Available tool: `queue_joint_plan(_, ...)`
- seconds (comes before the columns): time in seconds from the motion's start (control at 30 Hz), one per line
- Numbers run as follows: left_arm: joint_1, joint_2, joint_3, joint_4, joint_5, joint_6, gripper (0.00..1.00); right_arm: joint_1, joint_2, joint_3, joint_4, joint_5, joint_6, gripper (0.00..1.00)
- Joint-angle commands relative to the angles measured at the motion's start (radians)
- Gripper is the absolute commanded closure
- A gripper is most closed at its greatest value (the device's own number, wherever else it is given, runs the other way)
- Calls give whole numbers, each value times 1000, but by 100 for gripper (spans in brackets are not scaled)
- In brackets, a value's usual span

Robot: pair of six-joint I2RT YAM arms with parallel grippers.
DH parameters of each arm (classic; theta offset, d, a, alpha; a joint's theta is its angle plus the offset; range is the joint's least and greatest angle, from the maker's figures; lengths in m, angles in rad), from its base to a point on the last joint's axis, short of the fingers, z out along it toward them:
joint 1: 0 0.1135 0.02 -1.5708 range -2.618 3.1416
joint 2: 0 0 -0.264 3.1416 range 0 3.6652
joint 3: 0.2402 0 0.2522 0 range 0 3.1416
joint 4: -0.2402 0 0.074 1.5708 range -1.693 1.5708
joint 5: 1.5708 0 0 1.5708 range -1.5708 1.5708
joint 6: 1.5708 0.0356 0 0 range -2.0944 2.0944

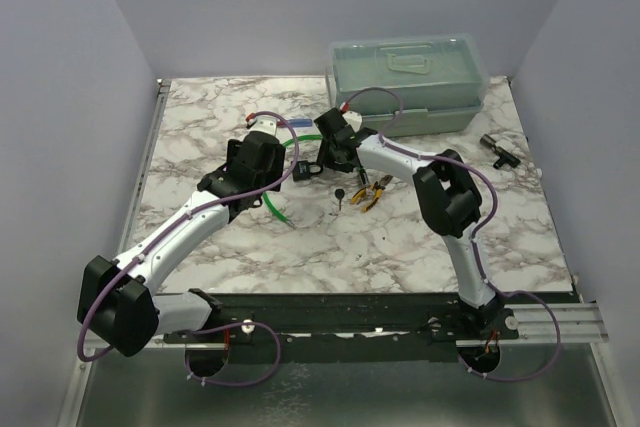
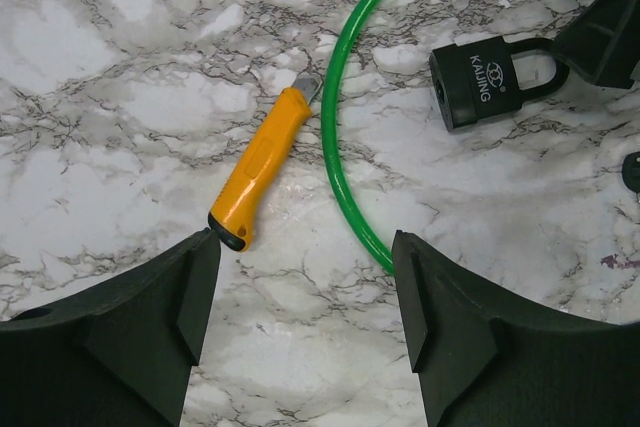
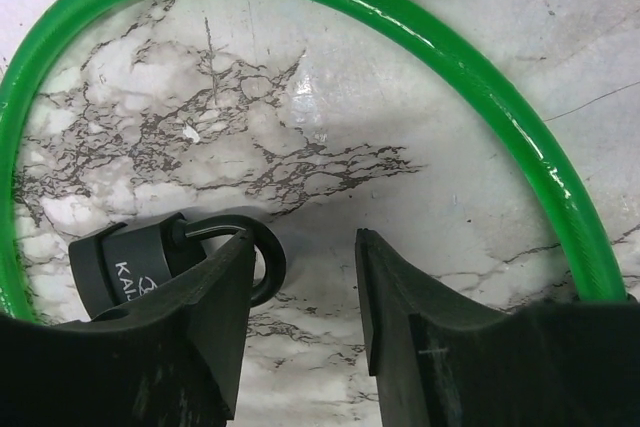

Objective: Unlock with the key

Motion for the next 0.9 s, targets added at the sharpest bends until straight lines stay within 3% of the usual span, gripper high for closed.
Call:
queue_joint_plan(0.0,-3,-11,-2,7,24,11,26,5,43,12,22,-4,24,52)
queue_joint_plan(0.2,-3,-20,-1,7,34,10,26,25,53,9,9,-25,-5,58)
queue_joint_plan(0.63,-3,-35,-3,6,41,7,26,56,29,-52,56,-46,-68,62)
queue_joint_plan(0.73,-3,-37,-4,7,41,8,26,56,39,-46,42,-36,-78,69)
queue_joint_plan(0.87,-3,-36,-5,6,41,8,26,56,45,-46,33,-17,-106,86)
